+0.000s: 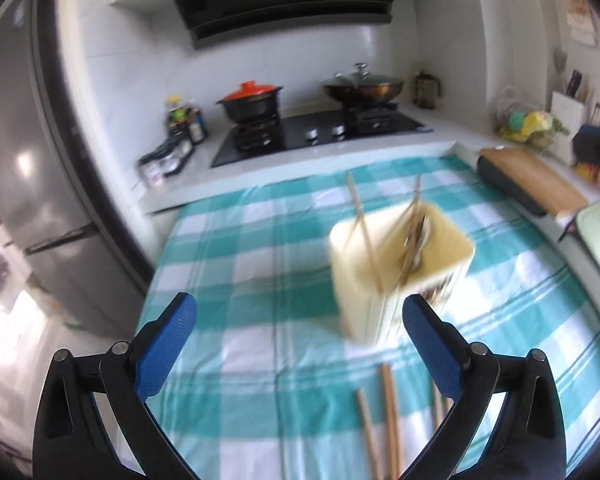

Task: Organize utensils
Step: 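Open both tools to release the chopsticks inside the box, then move both tools back down over the loose wooden chopsticks on the cloth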

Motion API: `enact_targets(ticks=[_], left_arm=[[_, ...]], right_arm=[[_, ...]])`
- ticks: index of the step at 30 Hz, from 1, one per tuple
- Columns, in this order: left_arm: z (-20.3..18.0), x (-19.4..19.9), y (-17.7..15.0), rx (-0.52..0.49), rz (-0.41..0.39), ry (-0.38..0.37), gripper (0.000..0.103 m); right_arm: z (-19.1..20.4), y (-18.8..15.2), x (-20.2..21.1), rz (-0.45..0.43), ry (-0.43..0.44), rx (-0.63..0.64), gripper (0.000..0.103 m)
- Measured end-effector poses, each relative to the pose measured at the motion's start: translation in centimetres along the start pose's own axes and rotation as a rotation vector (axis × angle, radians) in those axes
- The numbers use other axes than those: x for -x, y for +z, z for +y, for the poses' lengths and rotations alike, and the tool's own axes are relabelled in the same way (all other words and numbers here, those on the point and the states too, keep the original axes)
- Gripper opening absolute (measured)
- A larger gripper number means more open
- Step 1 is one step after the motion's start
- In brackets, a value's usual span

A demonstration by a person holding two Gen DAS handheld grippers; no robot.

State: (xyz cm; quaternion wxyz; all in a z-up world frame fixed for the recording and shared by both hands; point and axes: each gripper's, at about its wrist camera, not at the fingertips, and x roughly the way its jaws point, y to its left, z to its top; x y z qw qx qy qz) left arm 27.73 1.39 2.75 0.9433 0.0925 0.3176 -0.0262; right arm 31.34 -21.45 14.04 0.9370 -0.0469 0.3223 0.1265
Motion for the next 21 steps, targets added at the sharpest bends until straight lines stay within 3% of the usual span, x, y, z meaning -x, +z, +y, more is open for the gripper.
enact_targets(ticks=[4,10,12,16,20,21], left_arm=[[0.6,1.8,-7.3,0.064,0.019,-0.002,0.102],[0.2,0.7,-16.5,0.164,0.184,-0.034,0.102],[0.0,0.1,-18.3,0.202,0.211,-0.064,0.102],[-0.5,-0.4,-20.1,0.236,0.229,-0.132,0.102],[-1.5,-0.8,-20.6,0.172,0.232,-0.052,0.102],[-1.5,-0.8,-20.7,0.166,0.231,-0.041,0.102]], right_arm=[[1.5,-5.5,2.7,-0.007,-0.031,0.053,0.078],[3.0,-17.4,2.1,0.104,-0.005,-0.019,0.078],[3.4,-21.3,1.4,0.149,-0.001,-0.075,0.078],[3.4,-25.8,0.1,0.193,-0.034,-0.185,0.078],[3.3,-27.9,-0.6,0.217,-0.058,-0.268,0.077],[3.4,-28.1,-0.9,0.226,-0.07,-0.275,0.072]])
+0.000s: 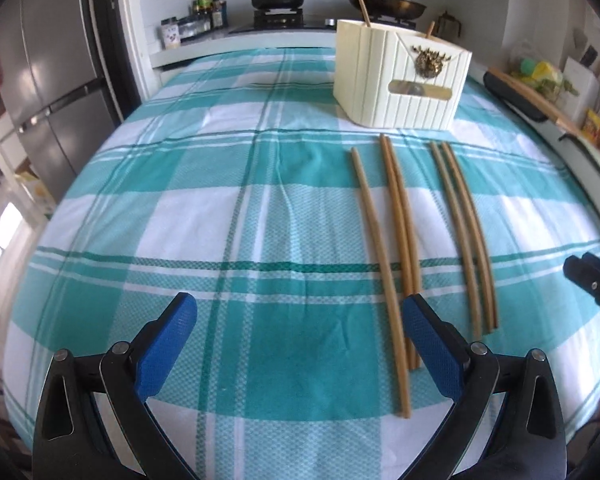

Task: Organize utensils
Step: 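Move both tools back down over the loose wooden chopsticks on the cloth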

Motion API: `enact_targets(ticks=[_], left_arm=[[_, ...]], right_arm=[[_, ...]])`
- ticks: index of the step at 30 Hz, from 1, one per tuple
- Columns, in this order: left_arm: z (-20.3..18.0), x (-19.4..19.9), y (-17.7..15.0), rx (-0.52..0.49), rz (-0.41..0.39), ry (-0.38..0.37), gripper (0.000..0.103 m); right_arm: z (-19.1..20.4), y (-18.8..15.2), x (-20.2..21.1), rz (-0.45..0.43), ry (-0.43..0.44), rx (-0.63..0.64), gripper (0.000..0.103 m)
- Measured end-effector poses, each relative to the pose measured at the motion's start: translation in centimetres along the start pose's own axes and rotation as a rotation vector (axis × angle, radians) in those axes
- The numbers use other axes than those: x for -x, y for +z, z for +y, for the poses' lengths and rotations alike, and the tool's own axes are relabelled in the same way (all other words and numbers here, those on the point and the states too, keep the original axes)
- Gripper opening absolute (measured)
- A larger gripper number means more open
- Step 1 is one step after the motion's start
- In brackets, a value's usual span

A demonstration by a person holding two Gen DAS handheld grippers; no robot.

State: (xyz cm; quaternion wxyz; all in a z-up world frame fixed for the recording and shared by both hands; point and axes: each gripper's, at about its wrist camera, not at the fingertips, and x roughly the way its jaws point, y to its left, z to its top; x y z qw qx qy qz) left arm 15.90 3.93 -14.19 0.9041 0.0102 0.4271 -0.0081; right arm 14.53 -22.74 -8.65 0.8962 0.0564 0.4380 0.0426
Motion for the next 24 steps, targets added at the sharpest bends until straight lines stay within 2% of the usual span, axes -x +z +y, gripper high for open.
enact_targets(ticks=[6,14,19,24], left_arm=[[0.8,0.1,-0.6,0.048,-0.002,-0.014,0.102],[1.1,-0.2,-0.6,0.06,-0.004,0.015,0.102],[1.4,-0.2,-0.7,0.068,-0.011,0.022,0.102],[1.4,-0.6,-0.7,0.073,-0.002,0.023,0.102]], right_arm=[[1.3,-0.2,-2.5,0.072,0.021,0.008,0.036],[4.2,1.8,-5.8,0.135,0.121,0.001,0.024],[5.3,2.8,-7.2,0.15,0.119,0.005,0.021],[6.0,3.2,-7.7,0.154,0.06,0.056,0.019]])
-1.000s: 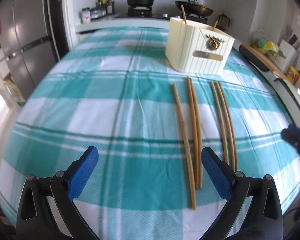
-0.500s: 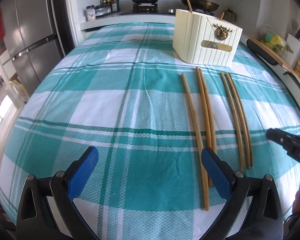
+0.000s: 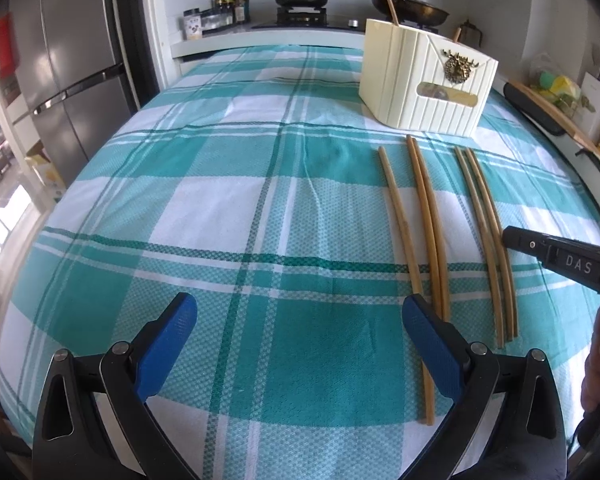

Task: Organize utensils
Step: 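Move both tools back down over the loose wooden chopsticks on the cloth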

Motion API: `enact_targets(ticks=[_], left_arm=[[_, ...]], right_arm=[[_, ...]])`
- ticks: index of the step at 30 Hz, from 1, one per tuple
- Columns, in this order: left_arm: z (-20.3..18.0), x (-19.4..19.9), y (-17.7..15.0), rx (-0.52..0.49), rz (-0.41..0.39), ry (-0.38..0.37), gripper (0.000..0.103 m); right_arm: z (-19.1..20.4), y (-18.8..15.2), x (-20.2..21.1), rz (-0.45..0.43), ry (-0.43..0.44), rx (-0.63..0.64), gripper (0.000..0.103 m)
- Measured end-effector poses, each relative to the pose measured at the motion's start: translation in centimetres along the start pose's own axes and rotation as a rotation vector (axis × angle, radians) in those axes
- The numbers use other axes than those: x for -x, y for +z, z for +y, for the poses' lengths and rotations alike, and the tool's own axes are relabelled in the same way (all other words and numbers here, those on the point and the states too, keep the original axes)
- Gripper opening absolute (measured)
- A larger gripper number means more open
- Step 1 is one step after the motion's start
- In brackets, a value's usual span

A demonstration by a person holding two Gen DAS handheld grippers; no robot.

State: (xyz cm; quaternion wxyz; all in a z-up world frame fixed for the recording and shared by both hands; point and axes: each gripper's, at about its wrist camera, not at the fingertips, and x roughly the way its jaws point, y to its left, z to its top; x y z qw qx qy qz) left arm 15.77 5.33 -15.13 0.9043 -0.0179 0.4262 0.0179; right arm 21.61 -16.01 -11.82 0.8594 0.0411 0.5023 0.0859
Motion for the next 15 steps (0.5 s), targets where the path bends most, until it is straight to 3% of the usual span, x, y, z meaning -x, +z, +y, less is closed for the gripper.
enact_targets(ticks=[3,15], left_arm=[[0.0,-0.2,0.0,0.002,0.002,0.002,0.102],[0.5,-0.6,0.0,0.013,0.017,0.025,0.102]], right_arm=[[0.5,0.2,-0.1,0.003,-0.002,0.017,0.019],[1.3,2.6,-1.4,-0.022,-0.144,0.106,0.019]])
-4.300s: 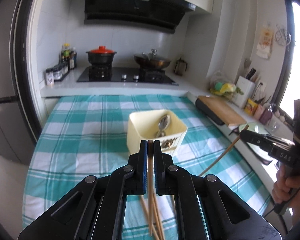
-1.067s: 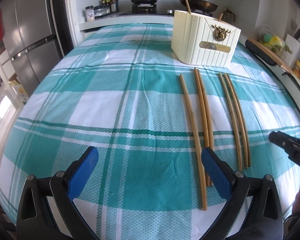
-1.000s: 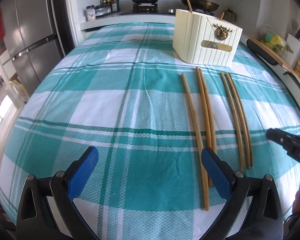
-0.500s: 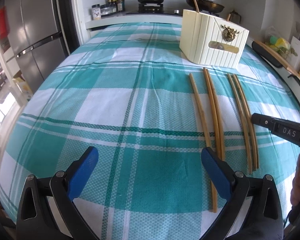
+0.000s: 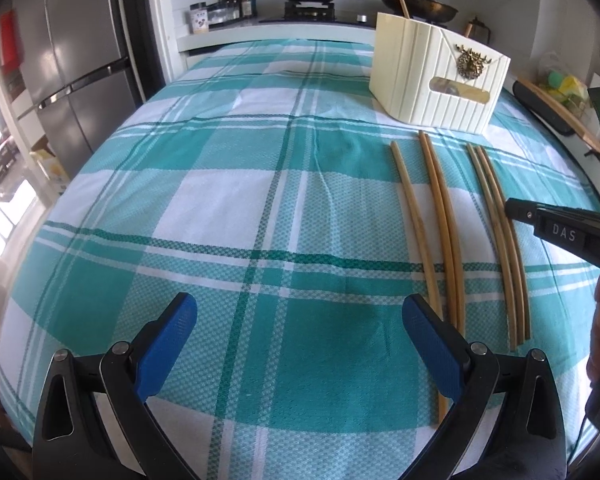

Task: Organize utensils
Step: 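Move both tools back down over the loose wooden chopsticks on the cloth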

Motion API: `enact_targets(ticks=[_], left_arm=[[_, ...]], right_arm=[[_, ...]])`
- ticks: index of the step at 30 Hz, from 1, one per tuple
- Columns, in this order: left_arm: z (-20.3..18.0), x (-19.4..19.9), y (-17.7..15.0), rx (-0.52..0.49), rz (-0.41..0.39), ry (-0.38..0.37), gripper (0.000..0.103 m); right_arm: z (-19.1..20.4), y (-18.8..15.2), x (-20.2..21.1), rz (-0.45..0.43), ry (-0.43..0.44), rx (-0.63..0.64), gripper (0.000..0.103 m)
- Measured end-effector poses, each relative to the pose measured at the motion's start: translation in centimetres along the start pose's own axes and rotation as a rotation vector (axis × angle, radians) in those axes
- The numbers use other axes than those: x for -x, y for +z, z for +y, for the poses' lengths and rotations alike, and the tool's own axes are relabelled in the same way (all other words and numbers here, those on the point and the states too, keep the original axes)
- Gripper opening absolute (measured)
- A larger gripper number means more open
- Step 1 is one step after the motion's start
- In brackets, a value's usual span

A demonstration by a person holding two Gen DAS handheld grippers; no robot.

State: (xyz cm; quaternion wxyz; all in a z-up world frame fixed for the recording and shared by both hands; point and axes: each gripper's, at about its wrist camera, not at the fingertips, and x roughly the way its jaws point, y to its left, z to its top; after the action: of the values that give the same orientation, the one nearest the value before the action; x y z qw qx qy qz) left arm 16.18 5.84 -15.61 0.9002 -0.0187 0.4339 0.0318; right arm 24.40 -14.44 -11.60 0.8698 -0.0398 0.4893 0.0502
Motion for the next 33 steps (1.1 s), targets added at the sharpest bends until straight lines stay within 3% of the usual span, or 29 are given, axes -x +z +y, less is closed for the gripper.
enact_targets(ticks=[10,15,21,31,33], left_arm=[[0.4,-0.5,0.0,0.021,0.013,0.006,0.102],[0.9,-0.5,0.0,0.047,0.012,0.002,0.102],[1.2,-1.0,-0.1,0.061,0.031,-0.011,0.102],[1.2,-1.1,-0.3,0.065,0.035,-0.019,0.102],[1.2,-1.0,-0.3,0.064,0.035,-0.02,0.102]], right_arm=[[-0.3,-1.2,0.4,0.021,-0.02,0.002,0.019],[-2.6,-1.1,0.6,0.016,0.116,-0.163,0.021],[-1.3,-0.7,0.3,0.035,0.126,-0.094,0.021],[0.0,1.5,-1.6,0.061,0.058,-0.026,0.022],[1.3,2.0,-2.0,0.031,0.009,0.059,0.022]])
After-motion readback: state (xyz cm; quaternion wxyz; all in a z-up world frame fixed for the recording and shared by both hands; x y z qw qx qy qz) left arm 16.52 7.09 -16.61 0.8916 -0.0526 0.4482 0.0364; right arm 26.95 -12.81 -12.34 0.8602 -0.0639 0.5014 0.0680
